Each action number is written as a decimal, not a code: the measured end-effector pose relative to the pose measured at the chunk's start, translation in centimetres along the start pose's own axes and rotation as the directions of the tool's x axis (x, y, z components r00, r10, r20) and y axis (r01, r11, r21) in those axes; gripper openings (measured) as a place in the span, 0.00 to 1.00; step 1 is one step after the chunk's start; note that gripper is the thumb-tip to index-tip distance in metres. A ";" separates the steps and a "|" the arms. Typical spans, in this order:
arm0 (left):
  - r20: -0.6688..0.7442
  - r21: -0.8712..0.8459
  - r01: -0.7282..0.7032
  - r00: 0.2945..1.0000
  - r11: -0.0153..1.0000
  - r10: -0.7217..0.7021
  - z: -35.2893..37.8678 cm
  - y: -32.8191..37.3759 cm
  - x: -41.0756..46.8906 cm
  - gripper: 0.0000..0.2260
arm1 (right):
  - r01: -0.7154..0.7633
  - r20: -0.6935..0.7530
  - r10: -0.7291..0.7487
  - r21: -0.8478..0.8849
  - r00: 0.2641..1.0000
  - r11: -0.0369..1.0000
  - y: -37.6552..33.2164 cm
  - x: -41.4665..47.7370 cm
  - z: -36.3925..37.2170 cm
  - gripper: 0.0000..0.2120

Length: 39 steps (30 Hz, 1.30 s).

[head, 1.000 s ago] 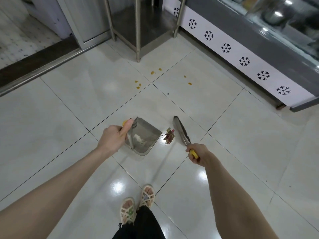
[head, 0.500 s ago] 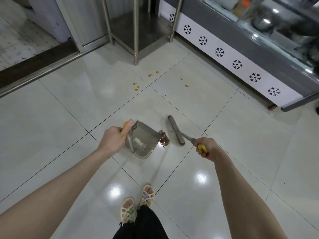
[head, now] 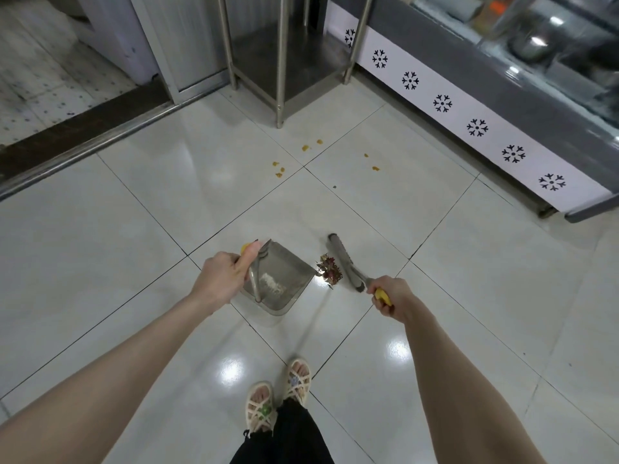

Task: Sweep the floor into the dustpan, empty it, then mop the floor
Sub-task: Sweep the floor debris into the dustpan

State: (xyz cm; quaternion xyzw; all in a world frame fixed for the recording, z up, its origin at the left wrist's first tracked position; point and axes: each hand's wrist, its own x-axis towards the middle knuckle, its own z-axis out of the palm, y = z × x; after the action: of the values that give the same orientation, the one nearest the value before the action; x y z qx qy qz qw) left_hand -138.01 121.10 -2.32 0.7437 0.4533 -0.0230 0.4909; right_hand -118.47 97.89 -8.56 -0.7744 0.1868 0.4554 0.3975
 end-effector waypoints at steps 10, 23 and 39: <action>0.095 0.104 -0.047 0.995 0.993 0.037 -1.6 -1.2 -0.4 0.29 | 0.080 -0.096 -0.084 -0.041 0.992 0.996 0.2 -1.3 -0.2 0.05; 0.213 0.162 -0.086 0.976 0.983 0.050 -0.6 -1.6 1.3 0.29 | 0.095 -0.085 -0.106 -0.131 0.991 0.987 0.9 -1.0 0.7 0.04; 0.253 0.262 -0.114 0.966 0.958 0.045 2.5 1.7 3.9 0.30 | 0.085 -0.066 -0.104 -0.250 0.992 0.965 -3.2 3.2 0.2 0.05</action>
State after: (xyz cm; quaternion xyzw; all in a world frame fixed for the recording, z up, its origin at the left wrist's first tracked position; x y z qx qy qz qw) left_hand -133.53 121.57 -4.30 0.8136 0.3513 -0.1572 0.4357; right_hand -114.87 100.24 -9.96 -0.8432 0.1071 0.4247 0.3117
